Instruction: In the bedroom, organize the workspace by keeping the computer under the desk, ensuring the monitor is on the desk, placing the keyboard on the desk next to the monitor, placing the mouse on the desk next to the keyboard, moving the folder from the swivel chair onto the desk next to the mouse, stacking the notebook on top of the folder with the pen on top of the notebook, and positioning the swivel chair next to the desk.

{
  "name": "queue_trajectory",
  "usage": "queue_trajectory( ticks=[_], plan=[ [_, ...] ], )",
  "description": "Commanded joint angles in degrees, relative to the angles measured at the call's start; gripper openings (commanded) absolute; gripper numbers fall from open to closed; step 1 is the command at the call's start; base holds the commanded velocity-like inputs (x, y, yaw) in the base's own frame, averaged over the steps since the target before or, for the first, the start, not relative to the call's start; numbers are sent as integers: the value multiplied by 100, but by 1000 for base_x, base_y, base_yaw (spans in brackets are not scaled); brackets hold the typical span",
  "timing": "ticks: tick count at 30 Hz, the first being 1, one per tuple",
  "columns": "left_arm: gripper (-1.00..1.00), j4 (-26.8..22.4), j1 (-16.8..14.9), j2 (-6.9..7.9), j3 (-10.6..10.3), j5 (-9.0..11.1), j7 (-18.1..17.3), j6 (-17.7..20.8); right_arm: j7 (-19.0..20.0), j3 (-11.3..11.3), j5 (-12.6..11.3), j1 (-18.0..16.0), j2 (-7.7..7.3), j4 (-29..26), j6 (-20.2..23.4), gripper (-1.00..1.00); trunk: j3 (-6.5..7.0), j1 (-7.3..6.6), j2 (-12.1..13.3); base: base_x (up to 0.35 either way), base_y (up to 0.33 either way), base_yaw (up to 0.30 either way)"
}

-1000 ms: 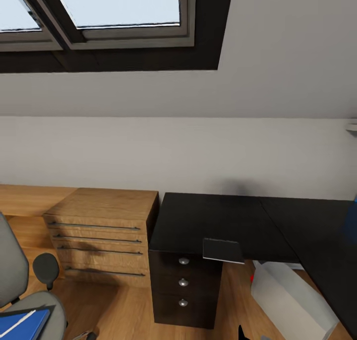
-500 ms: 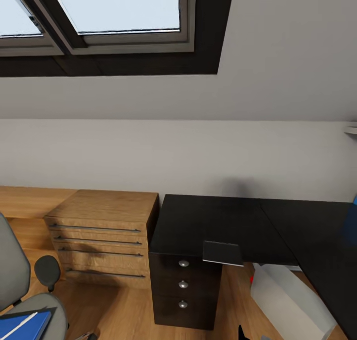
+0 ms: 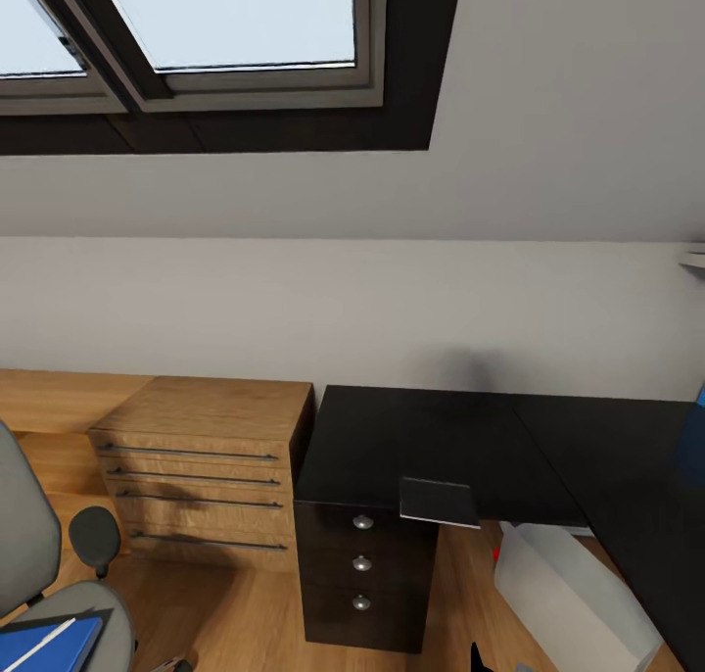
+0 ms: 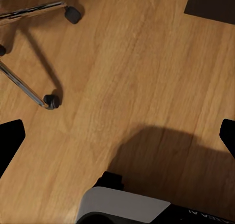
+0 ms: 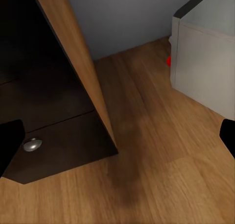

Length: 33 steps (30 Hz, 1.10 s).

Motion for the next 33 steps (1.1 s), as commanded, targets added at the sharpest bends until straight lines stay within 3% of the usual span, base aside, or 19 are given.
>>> queue_trajectory(
  ticks=[1,12,13,19,24,25,33],
  plan=[
    [100,-4,-7,2,-49,57,25,-34,51,18,-63,-6,1,10,-20,100,-8,1,-6,0,0,0],
    [100,-4,-7,0,-27,68,34,-19,-25,3,-94,-6,28,-194,-58,100,-8,1,-6,0,0,0],
    [100,-4,-7,2,95,97,41,-12,-37,-15,-95,-6,-9,-518,-50,100,-8,1,-6,0,0,0],
    [100,-4,-7,4,385,119,37,-9,-71,-20,-99,-6,-38,-613,-32,100,-8,1,-6,0,0,0],
    [100,-4,-7,14,504,105,28,-29,-75,-2,-88,-6,-84,-402,-71,100,-8,1,-6,0,0,0],
    [100,-4,-7,21,503,97,24,-35,-62,14,-65,-6,-119,-176,-71,100,-8,1,-6,0,0,0],
    [100,18,-7,44,509,98,21,-44,-72,18,-62,-6,-184,-47,-72,100,-8,1,-6,0,0,0]
  ],
)
